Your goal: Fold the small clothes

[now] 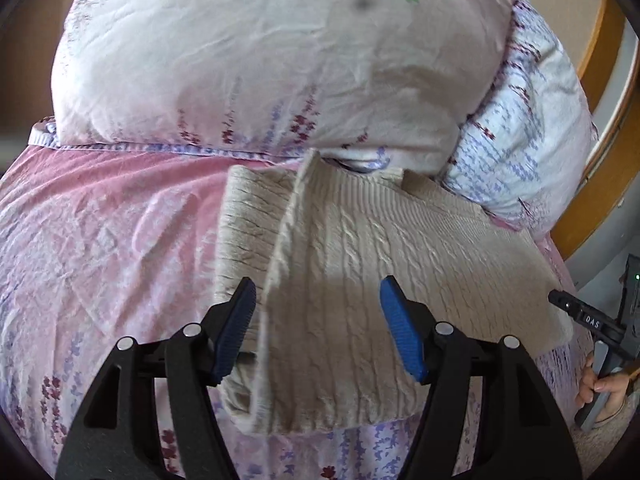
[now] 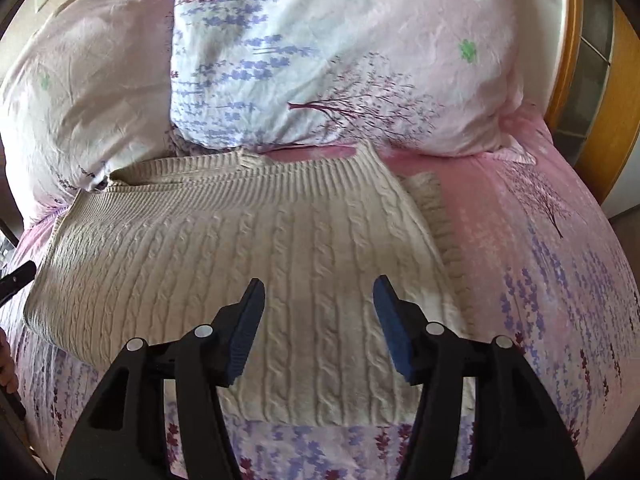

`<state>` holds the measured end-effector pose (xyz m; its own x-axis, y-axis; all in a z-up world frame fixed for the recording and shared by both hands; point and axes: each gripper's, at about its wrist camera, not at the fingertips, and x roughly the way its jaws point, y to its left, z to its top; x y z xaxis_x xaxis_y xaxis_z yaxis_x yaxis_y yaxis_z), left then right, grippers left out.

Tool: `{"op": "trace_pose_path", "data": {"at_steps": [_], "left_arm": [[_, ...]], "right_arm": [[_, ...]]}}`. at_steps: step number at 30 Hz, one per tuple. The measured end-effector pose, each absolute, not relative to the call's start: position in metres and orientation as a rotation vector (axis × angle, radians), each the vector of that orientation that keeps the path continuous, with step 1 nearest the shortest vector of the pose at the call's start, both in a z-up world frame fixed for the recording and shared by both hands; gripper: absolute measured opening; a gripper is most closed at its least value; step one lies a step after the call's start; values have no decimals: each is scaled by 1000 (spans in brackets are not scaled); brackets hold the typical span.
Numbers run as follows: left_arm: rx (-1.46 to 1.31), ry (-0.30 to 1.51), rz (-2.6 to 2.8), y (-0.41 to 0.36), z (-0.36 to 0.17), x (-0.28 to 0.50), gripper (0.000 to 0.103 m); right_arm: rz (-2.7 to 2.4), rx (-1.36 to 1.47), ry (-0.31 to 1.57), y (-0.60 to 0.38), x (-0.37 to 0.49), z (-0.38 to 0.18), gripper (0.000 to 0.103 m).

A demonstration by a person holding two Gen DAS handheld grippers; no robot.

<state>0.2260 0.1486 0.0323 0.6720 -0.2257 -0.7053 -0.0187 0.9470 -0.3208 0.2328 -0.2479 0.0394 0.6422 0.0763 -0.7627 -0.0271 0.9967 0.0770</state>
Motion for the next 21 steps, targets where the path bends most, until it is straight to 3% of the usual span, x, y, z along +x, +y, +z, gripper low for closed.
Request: {"op": "trace_pose_path", "data": {"at_steps": [9,14,21], "left_arm": [[-543,886,-84,199,13,245,67],[-581,907,-113,200,5,251,68],[-622,911,-165,196,1,259,69]], "right_arm": [[43,-24,877,-203,248,20,60],[38,-8,884,-206,250,15,68],[51,2,888,-208,251,10,70]]}}
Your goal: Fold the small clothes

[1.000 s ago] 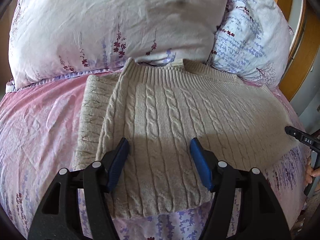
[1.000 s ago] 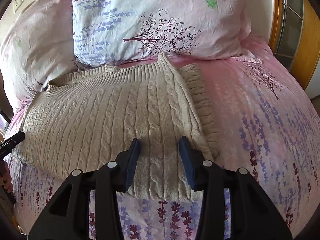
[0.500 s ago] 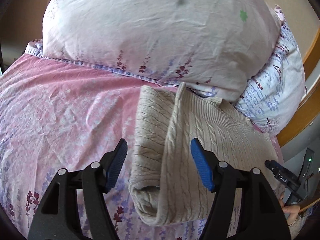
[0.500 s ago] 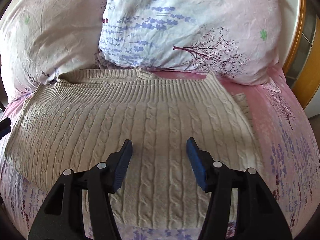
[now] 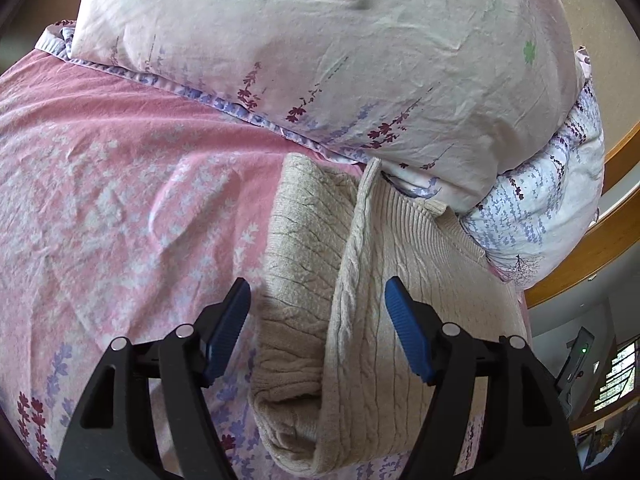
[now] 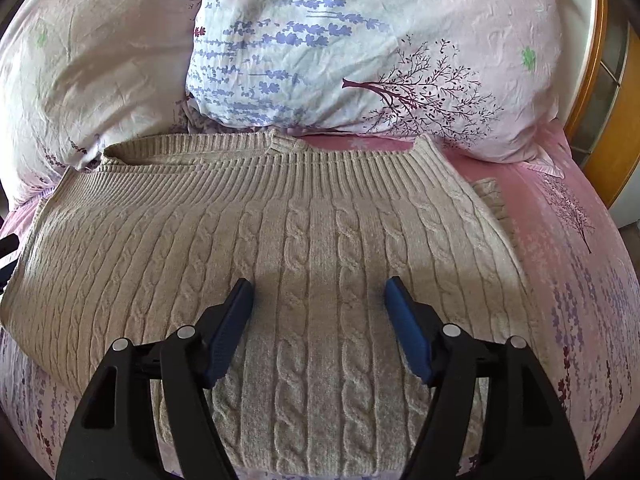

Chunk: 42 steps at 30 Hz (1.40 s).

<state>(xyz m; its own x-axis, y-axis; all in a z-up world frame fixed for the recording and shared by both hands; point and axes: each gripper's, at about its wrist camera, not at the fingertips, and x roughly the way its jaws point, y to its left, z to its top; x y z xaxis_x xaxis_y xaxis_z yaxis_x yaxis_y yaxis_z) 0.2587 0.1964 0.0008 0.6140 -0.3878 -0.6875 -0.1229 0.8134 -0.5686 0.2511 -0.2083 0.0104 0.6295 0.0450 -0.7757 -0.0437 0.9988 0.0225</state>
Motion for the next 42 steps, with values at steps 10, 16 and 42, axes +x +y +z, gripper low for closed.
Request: {"op": "trace_pose_path", "data": {"at_steps": [10,16,42], "left_arm": [[-639,915,-184,192,-1,267,69],[-671,921,-195,189,-3,272,68],[-847,892,-312,155,19,281,20]], "right_arm": [[63,13,892,-210,252,9,71],[64,17,889,-209,252,8,72],[95,85,906,-216,252,12,72]]}}
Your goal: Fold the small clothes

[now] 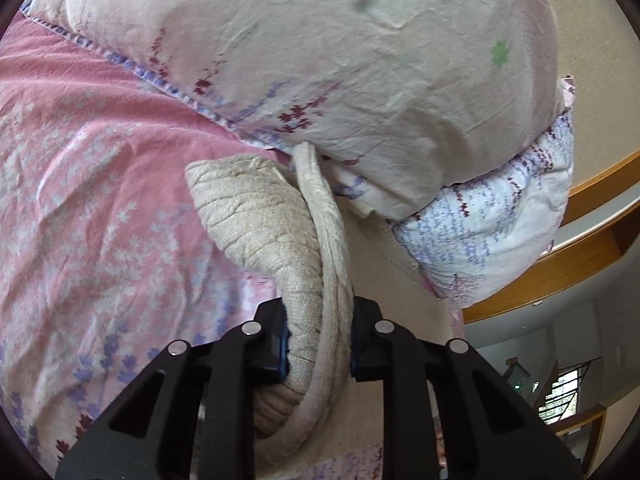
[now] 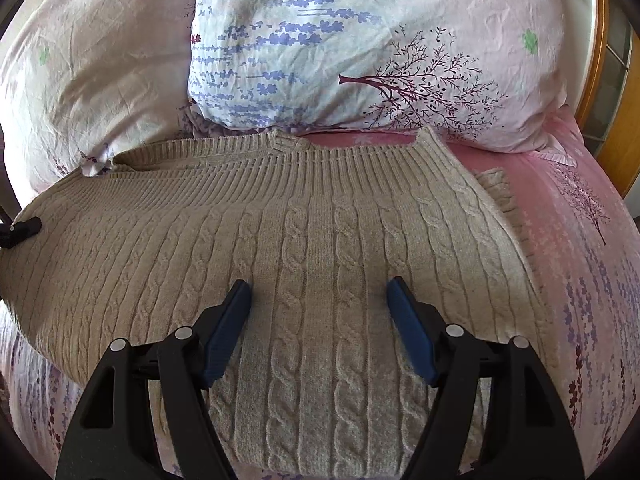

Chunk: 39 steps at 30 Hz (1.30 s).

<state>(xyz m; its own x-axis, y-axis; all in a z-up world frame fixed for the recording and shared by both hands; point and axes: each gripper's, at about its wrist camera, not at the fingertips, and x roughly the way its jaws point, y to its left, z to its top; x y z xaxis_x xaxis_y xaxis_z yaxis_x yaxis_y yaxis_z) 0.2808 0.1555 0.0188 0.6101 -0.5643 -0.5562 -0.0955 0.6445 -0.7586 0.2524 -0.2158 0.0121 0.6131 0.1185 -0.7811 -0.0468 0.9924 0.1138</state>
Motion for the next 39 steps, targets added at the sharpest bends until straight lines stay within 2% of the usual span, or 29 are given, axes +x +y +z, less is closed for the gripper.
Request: {"op": "trace_pose_path", "data": {"at_steps": [5,10,16,22,23,24,28,29,30,35,39], "left_arm": [[-872,817,-438,115,54,282,19],[-856,808,-569,43,72,297,19],[-807,863,-686,-61,70,321,19],[-705,1011,-706,-151,41,333,22],[-677,1043,-707,-162,36,334,25],[-665,1066,-720,-171,32,334,33],[-665,1052,-914,-184,43,327,45],[-654,1035,-931,-181,50,324,55],[-627,1004,-928,-174,58,318,60],[-416,869,-757,-117,87,293,69],[-293,865,-586,-73,81,292,70]], "right_arm": [[131,233,860,-253,244,30,72],[210,372,791,-303,233,51,72],[268,527,766,-354,226,52,72],[260,648,778,-392,223,42,72],[257,665,783,-397,223,39,72],[255,684,789,-402,224,37,72],[263,769,805,-416,225,27,72],[265,781,807,-418,226,26,72],[268,789,808,-418,226,26,72],[318,782,827,-415,230,31,66],[358,792,838,-402,242,38,63]]}}
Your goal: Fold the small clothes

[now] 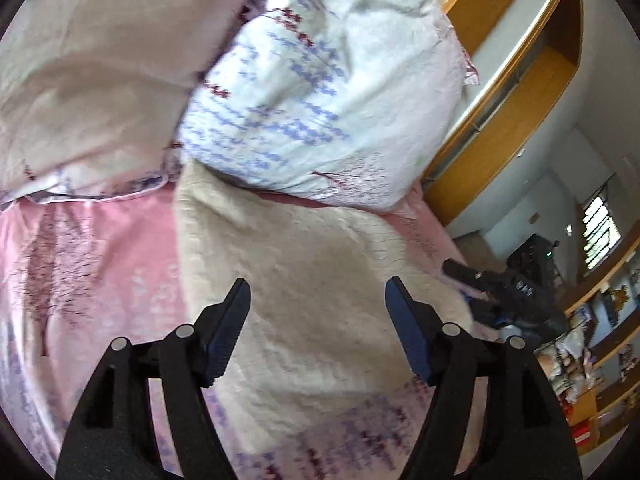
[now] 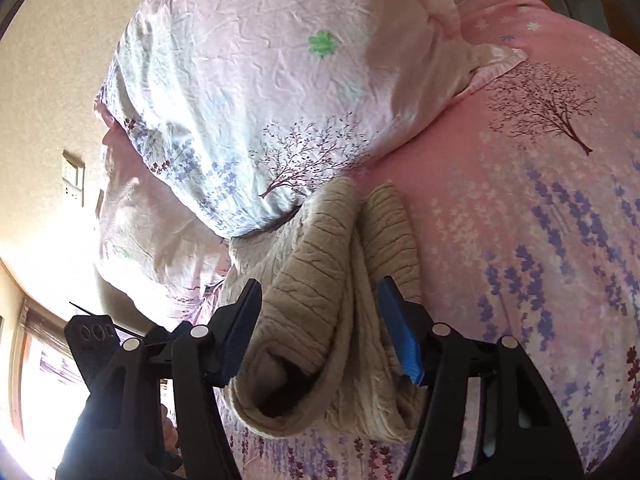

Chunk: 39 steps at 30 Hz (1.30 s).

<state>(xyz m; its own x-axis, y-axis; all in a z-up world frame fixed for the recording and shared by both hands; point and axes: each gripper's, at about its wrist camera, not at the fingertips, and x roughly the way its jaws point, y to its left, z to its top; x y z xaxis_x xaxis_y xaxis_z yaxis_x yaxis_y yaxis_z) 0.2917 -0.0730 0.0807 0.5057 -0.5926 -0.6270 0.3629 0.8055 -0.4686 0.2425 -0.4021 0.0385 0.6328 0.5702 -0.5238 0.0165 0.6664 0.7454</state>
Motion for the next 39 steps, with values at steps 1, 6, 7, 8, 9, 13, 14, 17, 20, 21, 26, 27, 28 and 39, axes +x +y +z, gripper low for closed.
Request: {"op": "trace_pose_path", "data": {"at_steps": [1,6,7,8,9,13,14,17,20,21,26,27,28,39], "left_arm": [[-279,881,-548,-66,75,292,69],[-307,985,-478,-39,40,301,69],[-311,1004,-477,-36,34,298,69],[-316,1015,-483,-36,29,297,69],[-320,1016,-492,-38,27,297,69],[-327,1005,-535,-43,28,296,67],[-325,1002,-550,-46,27,296,67],[-303,992,-580,-57,28,293,67],[-279,987,-572,-63,28,289,67],[-280,984,-571,-61,29,287,67],[-277,941,-554,-44,38,273,67],[-271,942,-554,-43,37,272,68],[-270,951,-551,-42,35,272,68],[-260,945,-501,-55,28,261,68]], "right_arm": [[357,782,845,-397,248,40,63],[316,722,920,-373,278,33,42],[310,703,941,-368,281,29,19],[294,677,939,-364,281,27,14],[282,651,917,-363,277,30,11],[271,629,796,-373,250,55,9],[257,620,772,-376,243,60,9],[193,587,790,-381,241,53,9],[167,621,914,-386,255,21,10],[180,669,907,-391,253,19,11],[206,754,806,-415,211,42,44],[224,750,795,-417,201,46,45],[240,740,793,-415,193,48,45],[284,552,854,-365,174,31,35]]}}
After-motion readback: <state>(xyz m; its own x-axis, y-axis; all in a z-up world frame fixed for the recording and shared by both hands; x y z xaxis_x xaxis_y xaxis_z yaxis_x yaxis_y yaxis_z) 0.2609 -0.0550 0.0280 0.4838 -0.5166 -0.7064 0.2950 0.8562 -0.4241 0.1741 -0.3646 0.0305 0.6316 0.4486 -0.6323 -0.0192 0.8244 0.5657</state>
